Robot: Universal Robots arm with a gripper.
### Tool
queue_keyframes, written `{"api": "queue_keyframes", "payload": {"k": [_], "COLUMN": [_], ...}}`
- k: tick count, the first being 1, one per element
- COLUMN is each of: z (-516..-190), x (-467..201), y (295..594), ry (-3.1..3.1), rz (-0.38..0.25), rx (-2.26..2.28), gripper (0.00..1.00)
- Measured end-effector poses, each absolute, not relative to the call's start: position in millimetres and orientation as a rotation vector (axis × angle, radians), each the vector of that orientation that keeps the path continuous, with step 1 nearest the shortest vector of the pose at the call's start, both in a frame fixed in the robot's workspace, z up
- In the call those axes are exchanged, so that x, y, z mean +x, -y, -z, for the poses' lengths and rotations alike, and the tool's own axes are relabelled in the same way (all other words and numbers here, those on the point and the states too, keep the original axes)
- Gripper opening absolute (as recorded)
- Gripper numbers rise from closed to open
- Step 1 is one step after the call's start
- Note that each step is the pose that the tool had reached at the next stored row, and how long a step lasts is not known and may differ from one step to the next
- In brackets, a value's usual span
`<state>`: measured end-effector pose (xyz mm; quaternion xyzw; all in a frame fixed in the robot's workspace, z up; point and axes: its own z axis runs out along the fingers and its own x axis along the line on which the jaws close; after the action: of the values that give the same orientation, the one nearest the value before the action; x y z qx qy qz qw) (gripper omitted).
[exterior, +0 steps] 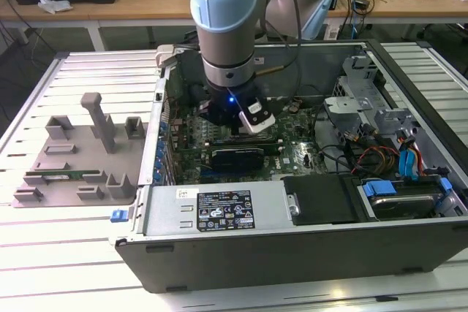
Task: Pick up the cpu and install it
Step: 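Install the second cpu locking lever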
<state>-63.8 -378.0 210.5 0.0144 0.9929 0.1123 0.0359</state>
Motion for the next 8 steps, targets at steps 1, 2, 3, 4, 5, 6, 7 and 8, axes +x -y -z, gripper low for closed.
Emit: {"api": "queue_keyframes", "payload": {"k": [1,2,3,4,5,6,7,8], "z": [-210,-210,-210,-210,-210,-210,-210,-210], "x": [-62,-60,-58,-57,-54,-52,-49,-46], "y": [375,373,371,368,366,364,362,360], "ry": [-3.05,-3.05,-3.05,-3.05,-3.05,-3.051,-3.051,-3.051], "rz": [-0.344,-0.344,-0.343,-0.341,-0.34,-0.339,-0.336,-0.333], "rx": [0.044,0.044,0.044,0.044,0.044,0.044,0.044,0.044], "gripper": [0.11,0.11,0.11,0.11,0.11,0.11,0.11,0.11]}}
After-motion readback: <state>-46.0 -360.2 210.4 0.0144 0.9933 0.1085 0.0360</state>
